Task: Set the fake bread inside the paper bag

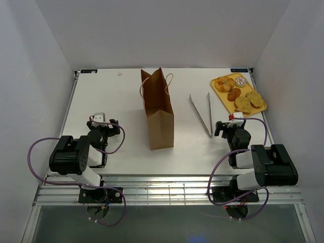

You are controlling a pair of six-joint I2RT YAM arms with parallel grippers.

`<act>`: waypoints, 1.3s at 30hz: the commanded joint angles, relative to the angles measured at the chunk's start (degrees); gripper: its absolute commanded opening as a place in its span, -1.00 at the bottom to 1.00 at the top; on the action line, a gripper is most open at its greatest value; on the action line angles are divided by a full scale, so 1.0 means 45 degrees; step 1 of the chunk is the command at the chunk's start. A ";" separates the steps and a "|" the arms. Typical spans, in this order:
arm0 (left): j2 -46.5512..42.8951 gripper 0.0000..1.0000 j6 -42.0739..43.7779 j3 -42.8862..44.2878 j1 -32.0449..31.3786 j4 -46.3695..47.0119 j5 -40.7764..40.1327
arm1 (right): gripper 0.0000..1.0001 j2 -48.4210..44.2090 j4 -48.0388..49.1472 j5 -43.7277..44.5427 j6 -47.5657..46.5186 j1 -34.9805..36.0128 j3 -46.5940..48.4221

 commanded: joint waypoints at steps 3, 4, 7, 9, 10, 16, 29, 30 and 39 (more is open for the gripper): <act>-0.0179 0.96 0.0430 0.0217 0.0045 0.0217 -0.0056 | 0.80 -0.0097 0.0826 0.0142 -0.0462 -0.0052 0.0127; -0.0179 0.96 0.0430 0.0217 0.0045 0.0217 -0.0056 | 0.80 -0.0097 0.0806 0.0142 -0.0462 -0.0052 0.0146; -0.0179 0.96 0.0430 0.0217 0.0045 0.0217 -0.0056 | 0.80 -0.0097 0.0806 0.0142 -0.0462 -0.0072 0.0127; -0.0179 0.96 0.0430 0.0217 0.0045 0.0197 -0.0056 | 0.80 -0.0097 0.0826 0.0142 -0.0442 -0.0052 0.0127; -0.0179 0.96 0.0430 0.0217 0.0045 0.0197 -0.0056 | 0.80 -0.0155 0.0845 0.0200 -0.0539 -0.0033 0.0107; -0.0392 0.96 0.0527 0.0411 0.0045 -0.0425 0.0002 | 0.80 -0.2829 -0.9299 0.2600 0.0495 0.0709 0.4858; -0.1388 0.96 -0.1444 0.5314 0.0045 -1.0777 -0.0703 | 0.80 -0.3047 -1.4171 -0.3293 0.1354 0.0592 0.8114; -0.1621 0.96 -0.1639 0.5295 0.0045 -1.1069 -0.0507 | 0.80 -0.2989 -1.4078 -0.3469 0.1471 0.0592 0.8076; -0.7529 0.96 -0.5324 0.3464 0.0104 -1.2615 -0.0679 | 0.80 -0.3204 -1.2592 -0.2984 0.3503 0.0534 0.6436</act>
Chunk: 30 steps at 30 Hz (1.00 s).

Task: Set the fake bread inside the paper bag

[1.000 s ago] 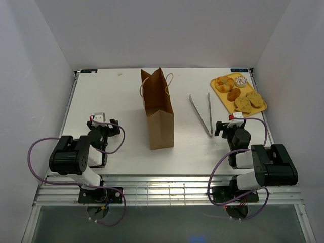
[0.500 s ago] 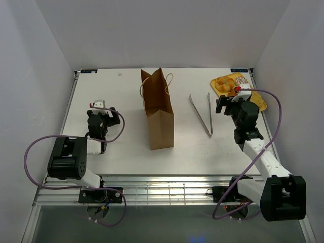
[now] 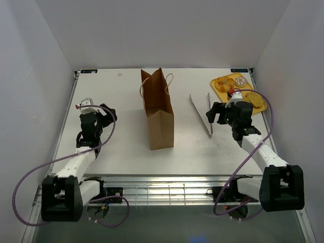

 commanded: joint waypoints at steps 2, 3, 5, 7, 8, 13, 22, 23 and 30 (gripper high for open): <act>-0.3351 0.96 -0.2477 -0.1165 0.0114 -0.0866 -0.0264 | 0.80 0.0795 0.0041 0.0111 0.0686 -0.0039 0.0125; -0.4226 0.96 -0.3177 -0.1380 0.0133 -0.1196 -0.0381 | 0.80 0.1030 -0.0174 -0.0043 0.0550 -0.0039 0.0224; -0.4818 0.96 -0.3340 -0.1460 0.0153 -0.1413 0.0103 | 0.80 0.1520 -0.0216 -0.0588 0.0335 -0.0039 0.0168; -0.5132 0.96 -0.3146 -0.1363 0.0172 -0.1492 0.1703 | 0.80 0.1618 0.0521 -0.0980 0.0042 -0.0039 -0.0125; -0.5133 0.96 -0.3164 -0.1266 0.0172 -0.1628 0.2094 | 0.80 0.1735 0.0681 -0.1079 0.0022 -0.0039 -0.0261; -0.5308 0.96 -0.3457 -0.0875 0.0172 -0.2156 0.3892 | 0.80 0.3080 0.0332 -0.1353 -0.0330 -0.0039 0.0244; -0.5037 0.96 -0.4531 0.0122 0.0172 -0.5027 0.2215 | 0.81 0.4704 0.0546 -0.0750 -0.0661 0.0370 0.1279; -0.4920 0.96 -0.4512 0.0161 0.0172 -0.4969 0.2525 | 0.80 0.4782 0.0585 -0.0303 -0.0739 0.0487 0.1357; -0.4859 0.96 -0.4472 -0.0131 0.0172 -0.3525 0.4477 | 0.86 0.5758 0.0276 0.1985 -0.1248 0.1698 0.2333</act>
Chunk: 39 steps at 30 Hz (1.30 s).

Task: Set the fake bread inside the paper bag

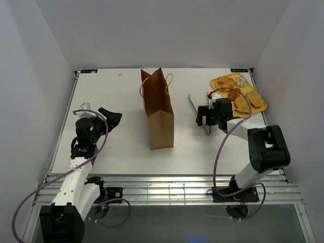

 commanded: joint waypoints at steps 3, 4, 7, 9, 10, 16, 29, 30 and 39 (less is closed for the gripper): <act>-0.0786 0.96 -0.0311 -0.0011 0.0041 0.0898 0.1427 | 0.95 0.0650 -0.0282 0.1722 -0.0345 0.0602 0.1204; -0.0903 0.96 -0.0388 0.0008 0.0041 0.0898 0.1504 | 1.00 0.0864 -0.0418 0.1722 -0.0267 0.0621 0.1302; -0.0982 0.96 -0.0487 -0.0050 0.0041 0.0858 0.1563 | 0.88 0.1274 -0.0946 0.2112 -0.0285 0.0641 0.1770; -0.1041 0.96 -0.0623 -0.0128 0.0041 0.0878 0.1603 | 0.86 0.1625 -0.1297 0.2345 -0.0402 0.0680 0.2179; -0.1060 0.96 -0.0662 -0.0147 0.0041 0.0878 0.1622 | 0.87 0.1782 -0.1434 0.2405 -0.0538 0.0680 0.2356; -0.1138 0.95 -0.1072 -0.0460 0.0041 0.1327 0.2012 | 0.85 0.3169 -0.2566 0.2658 -0.0871 0.0836 0.3916; -0.1041 0.91 -0.1405 -0.0441 0.0041 0.1503 0.2637 | 0.14 0.1650 -0.2529 0.1919 -0.0131 0.0954 0.3217; -0.1022 0.90 -0.1405 -0.0402 0.0041 0.1426 0.2696 | 0.14 0.0932 -0.2548 0.1588 0.0045 0.0954 0.3062; -0.1548 0.89 -0.1151 0.0047 0.0041 0.0254 0.3009 | 0.26 -0.2254 -0.3896 -0.2104 0.1998 0.0525 0.2808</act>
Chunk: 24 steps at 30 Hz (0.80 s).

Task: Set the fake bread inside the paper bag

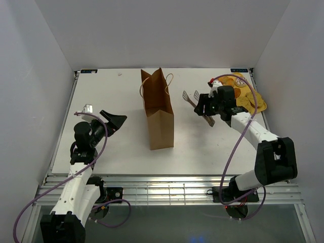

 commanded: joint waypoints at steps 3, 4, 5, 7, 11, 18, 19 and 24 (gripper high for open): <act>-0.0665 0.88 0.0180 0.0762 0.0041 -0.0835 0.0503 | 0.26 -0.1837 -0.0336 -0.1918 0.1554 -0.0458 -0.0722; -0.0724 0.88 0.0161 0.0782 0.0041 -0.0895 0.0542 | 0.27 -0.1996 -0.0336 -0.1919 0.1614 -0.0497 -0.0859; -0.0783 0.88 0.0122 0.0821 0.0041 -0.0895 0.0601 | 0.26 -0.2191 -0.0375 -0.1803 0.1692 -0.0536 -0.1111; -0.0880 0.88 -0.0015 0.0977 0.0041 -0.0895 0.0855 | 0.26 -0.2602 -0.0530 -0.1801 0.1849 -0.0614 -0.1231; -0.0842 0.84 0.0082 0.1445 0.0041 -0.1438 0.1090 | 0.26 -0.3286 -0.1329 -0.1023 0.2024 -0.0906 -0.1017; -0.0510 0.82 0.1136 0.3514 0.0041 -0.3296 0.1109 | 0.24 -0.2958 -0.3301 0.0347 0.2122 -0.2156 0.1129; -0.0548 0.82 0.1195 0.3845 0.0041 -0.3394 0.1206 | 0.24 -0.2800 -0.3401 0.0308 0.2161 -0.2390 0.1596; -0.0861 0.82 0.1099 0.4239 0.0041 -0.3688 0.1538 | 0.24 -0.1591 -0.3500 -0.0336 0.2727 -0.4050 0.2498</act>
